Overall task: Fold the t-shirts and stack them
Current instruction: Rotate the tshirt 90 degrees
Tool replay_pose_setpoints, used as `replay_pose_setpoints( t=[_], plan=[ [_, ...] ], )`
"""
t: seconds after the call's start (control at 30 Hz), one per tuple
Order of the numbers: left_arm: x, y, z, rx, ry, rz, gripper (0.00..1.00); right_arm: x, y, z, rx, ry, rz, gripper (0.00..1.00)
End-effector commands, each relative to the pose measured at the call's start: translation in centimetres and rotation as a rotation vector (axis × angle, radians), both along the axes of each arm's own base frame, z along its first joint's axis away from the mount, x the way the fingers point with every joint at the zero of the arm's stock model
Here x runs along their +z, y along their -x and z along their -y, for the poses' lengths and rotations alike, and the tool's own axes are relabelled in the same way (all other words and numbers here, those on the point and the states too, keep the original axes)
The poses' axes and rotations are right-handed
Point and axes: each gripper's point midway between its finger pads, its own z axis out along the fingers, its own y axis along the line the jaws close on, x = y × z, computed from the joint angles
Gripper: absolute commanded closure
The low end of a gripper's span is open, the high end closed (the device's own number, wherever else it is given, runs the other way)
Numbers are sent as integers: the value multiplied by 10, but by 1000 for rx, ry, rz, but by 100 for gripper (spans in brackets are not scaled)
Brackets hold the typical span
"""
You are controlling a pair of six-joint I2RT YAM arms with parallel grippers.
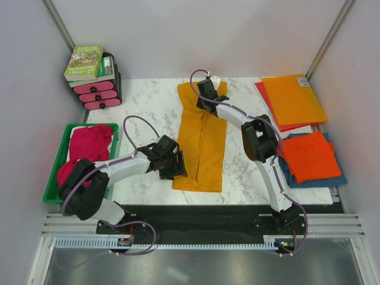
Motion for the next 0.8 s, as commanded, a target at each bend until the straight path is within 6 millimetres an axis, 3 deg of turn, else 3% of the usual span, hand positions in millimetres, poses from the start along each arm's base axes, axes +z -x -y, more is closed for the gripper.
replay_pose_setpoints(
  t=[0.0,0.3,0.5,0.53,0.57,0.63,0.67,0.73,0.77],
  plan=[
    [-10,4,0,16,-14,-34,29,44,-8,12,-49,-18,83,95],
    [-11,4,0,13,-16,-36,29,36,-6,53,-136,59,50,95],
    [-10,3,1,12,-12,-33,29,48,5,72,-170,101,59,95],
    [-10,3,1,13,-13,-32,29,58,6,77,-183,105,72,96],
    [-9,2,1,14,-10,-30,29,54,11,82,-189,114,60,97],
    [-8,2,2,12,-8,-26,29,72,14,92,-224,122,94,100],
    [-8,2,2,14,-8,-27,29,72,17,94,-223,125,95,100],
    [-8,1,2,15,-4,-24,29,92,10,86,-187,83,155,98],
    [-7,1,3,13,-2,-24,29,105,4,72,-135,37,171,95]
  ],
)
